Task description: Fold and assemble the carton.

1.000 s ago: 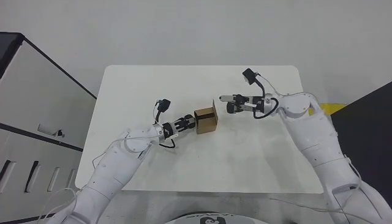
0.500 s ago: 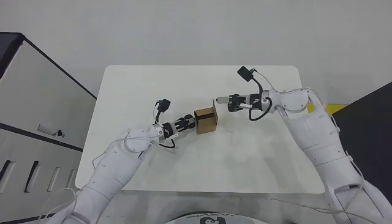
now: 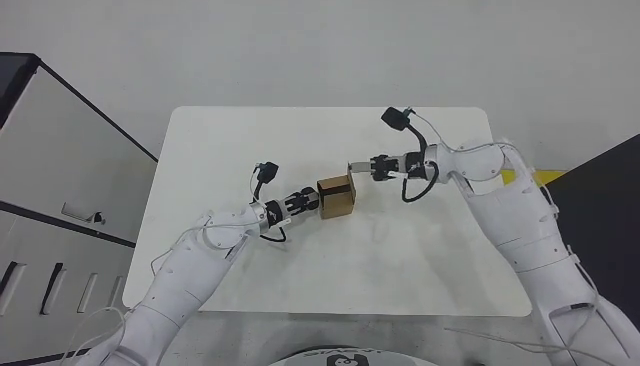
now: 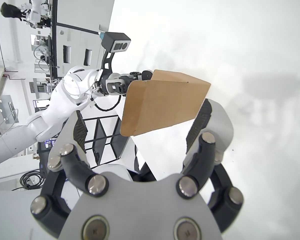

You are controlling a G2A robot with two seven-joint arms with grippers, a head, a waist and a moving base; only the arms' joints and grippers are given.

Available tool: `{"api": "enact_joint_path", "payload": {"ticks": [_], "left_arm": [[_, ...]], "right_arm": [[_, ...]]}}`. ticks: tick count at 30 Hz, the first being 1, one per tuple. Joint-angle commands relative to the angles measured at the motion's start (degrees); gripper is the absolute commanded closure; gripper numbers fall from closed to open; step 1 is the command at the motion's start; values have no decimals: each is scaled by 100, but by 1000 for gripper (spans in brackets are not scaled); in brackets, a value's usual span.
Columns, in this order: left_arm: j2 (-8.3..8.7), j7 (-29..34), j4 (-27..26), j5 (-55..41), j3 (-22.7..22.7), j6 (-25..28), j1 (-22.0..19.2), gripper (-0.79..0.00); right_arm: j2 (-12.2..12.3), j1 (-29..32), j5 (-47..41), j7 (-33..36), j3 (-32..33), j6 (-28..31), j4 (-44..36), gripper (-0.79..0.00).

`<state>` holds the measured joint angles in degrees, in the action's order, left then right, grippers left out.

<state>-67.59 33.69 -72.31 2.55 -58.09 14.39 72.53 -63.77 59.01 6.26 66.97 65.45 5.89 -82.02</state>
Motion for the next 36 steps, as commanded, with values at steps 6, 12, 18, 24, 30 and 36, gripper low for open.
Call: {"api": "enact_joint_path", "payload": {"ticks": [6, 12, 18, 24, 30, 36], "left_arm": [[0, 0, 0, 0, 0, 0, 0, 0], [0, 0, 0, 0, 0, 0, 0, 0], [0, 0, 0, 0, 0, 0, 0, 0], [0, 0, 0, 0, 0, 0, 0, 0], [0, 0, 0, 0, 0, 0, 0, 0], [0, 0, 0, 0, 0, 0, 0, 0]], "right_arm": [[115, 139, 377, 173, 215, -355, -254, -533], [72, -78, 647, 198, -167, -575, -274, -397], [-8, -418, 976, 226, -637, -808, -243, -339], [-72, -667, 1207, 292, -980, -990, -271, -305], [-105, -832, 1514, 397, -1220, -1198, -404, -203], [-149, -1032, 1869, 609, -1506, -1429, -509, -99]]}}
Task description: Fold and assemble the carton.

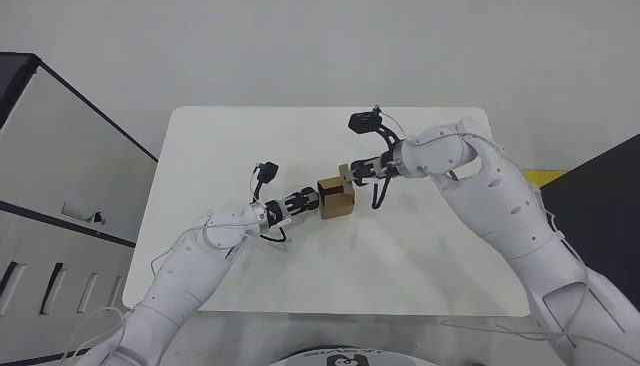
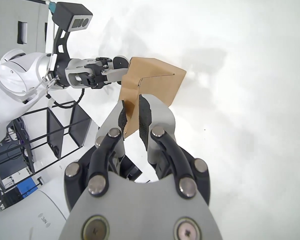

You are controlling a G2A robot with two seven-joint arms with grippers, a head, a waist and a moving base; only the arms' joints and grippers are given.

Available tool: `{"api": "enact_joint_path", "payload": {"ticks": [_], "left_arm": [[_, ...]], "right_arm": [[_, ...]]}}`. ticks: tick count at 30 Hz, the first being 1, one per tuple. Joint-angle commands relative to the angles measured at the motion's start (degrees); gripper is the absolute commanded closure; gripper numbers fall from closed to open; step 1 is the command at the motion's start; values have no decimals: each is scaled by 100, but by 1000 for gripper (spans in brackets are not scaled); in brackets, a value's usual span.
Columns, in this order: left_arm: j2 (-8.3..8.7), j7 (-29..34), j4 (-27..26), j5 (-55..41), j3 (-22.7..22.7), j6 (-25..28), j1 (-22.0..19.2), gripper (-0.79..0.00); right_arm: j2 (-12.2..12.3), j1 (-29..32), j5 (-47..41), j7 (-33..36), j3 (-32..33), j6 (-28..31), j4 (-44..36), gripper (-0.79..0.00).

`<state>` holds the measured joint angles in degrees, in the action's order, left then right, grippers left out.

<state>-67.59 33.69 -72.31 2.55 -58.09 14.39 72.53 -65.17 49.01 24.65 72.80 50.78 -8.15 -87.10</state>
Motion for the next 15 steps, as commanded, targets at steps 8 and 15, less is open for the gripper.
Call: {"api": "enact_joint_path", "payload": {"ticks": [8, 15], "left_arm": [[0, 0, 0, 0, 0, 0, 0, 0], [0, 0, 0, 0, 0, 0, 0, 0]], "right_arm": [[-127, -395, 339, 269, -475, -292, 64, -65], [-302, -816, 598, 520, -975, -505, 238, -34]]}}
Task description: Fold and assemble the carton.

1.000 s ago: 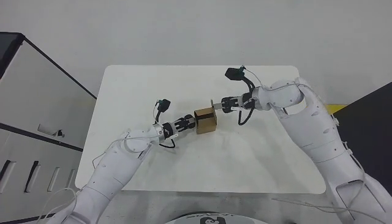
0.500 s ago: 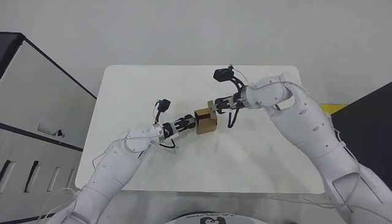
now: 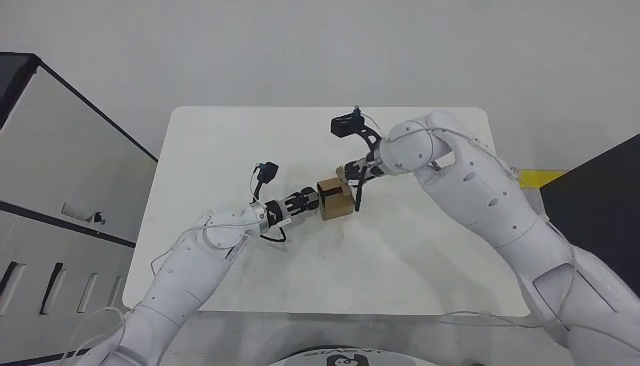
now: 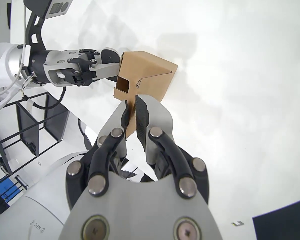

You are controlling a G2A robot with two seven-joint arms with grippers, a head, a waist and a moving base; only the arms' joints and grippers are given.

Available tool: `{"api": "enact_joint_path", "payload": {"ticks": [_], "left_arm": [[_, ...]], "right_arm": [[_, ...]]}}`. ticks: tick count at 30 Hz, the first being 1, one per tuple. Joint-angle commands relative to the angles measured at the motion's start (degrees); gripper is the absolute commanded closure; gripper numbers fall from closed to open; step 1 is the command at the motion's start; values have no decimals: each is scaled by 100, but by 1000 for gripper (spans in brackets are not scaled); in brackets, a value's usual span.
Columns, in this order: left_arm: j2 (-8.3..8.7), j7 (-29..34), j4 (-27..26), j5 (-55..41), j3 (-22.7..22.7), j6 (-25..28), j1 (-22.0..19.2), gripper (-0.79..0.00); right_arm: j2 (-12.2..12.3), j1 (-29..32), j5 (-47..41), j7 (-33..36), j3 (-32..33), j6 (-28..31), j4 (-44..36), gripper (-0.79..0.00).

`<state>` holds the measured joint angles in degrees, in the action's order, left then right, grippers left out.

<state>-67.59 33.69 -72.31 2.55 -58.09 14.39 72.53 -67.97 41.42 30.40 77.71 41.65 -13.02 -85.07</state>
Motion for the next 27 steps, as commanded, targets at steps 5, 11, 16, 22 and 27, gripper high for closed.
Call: {"api": "enact_joint_path", "payload": {"ticks": [5, 11, 16, 22, 27], "left_arm": [[0, 0, 0, 0, 0, 0, 0, 0], [0, 0, 0, 0, 0, 0, 0, 0], [0, 0, 0, 0, 0, 0, 0, 0], [0, 0, 0, 0, 0, 0, 0, 0], [0, 0, 0, 0, 0, 0, 0, 0]], "right_arm": [[-192, -379, 124, 163, -432, -110, 240, -40], [-393, -666, 216, 243, -809, -170, 497, -9], [-537, -815, 285, 296, -1046, -199, 692, 0], [-698, -944, 416, 336, -1292, -243, 852, 0], [-811, -1000, 534, 376, -1449, -283, 954, 0]]}}
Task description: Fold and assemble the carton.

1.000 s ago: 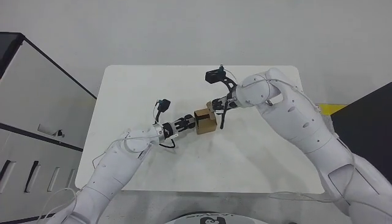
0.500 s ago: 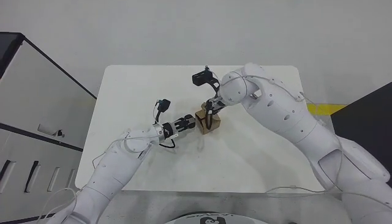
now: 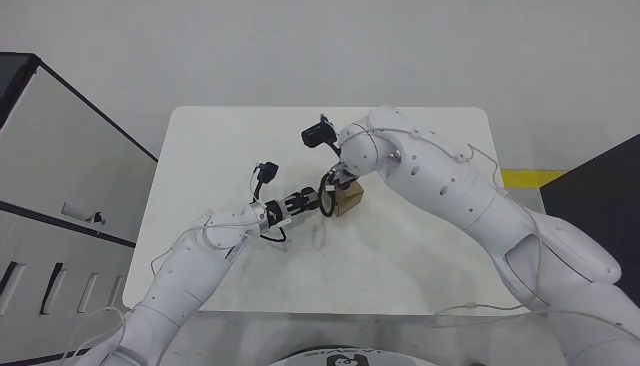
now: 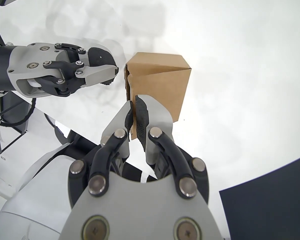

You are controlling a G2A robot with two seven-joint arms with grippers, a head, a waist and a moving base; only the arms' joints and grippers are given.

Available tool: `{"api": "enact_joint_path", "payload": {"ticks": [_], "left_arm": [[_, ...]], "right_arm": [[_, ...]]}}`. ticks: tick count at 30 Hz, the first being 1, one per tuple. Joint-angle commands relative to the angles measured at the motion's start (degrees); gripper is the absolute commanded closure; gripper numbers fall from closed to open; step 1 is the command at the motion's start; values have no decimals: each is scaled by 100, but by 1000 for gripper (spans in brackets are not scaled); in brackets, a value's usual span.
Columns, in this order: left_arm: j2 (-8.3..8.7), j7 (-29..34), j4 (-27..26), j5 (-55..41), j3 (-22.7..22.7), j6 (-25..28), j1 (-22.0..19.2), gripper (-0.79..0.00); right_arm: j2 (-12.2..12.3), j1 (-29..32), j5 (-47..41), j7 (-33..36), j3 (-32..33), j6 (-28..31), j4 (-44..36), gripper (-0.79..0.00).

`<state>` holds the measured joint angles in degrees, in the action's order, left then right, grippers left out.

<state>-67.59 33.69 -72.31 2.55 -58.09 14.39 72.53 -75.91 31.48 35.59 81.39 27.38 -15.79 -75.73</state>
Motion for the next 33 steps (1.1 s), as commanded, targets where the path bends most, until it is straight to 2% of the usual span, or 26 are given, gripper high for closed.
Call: {"api": "enact_joint_path", "payload": {"ticks": [1, 20, 23, 33], "left_arm": [[0, 0, 0, 0, 0, 0, 0, 0], [0, 0, 0, 0, 0, 0, 0, 0], [0, 0, 0, 0, 0, 0, 0, 0], [0, 0, 0, 0, 0, 0, 0, 0]], "right_arm": [[-38, -14, 41, 12, -49, -12, 48, 0], [-354, -85, 473, 61, -282, -167, 386, 0], [-370, -81, 571, 95, -270, -191, 376, -111], [-398, -49, 1118, 378, -317, -219, 230, -135]]}}
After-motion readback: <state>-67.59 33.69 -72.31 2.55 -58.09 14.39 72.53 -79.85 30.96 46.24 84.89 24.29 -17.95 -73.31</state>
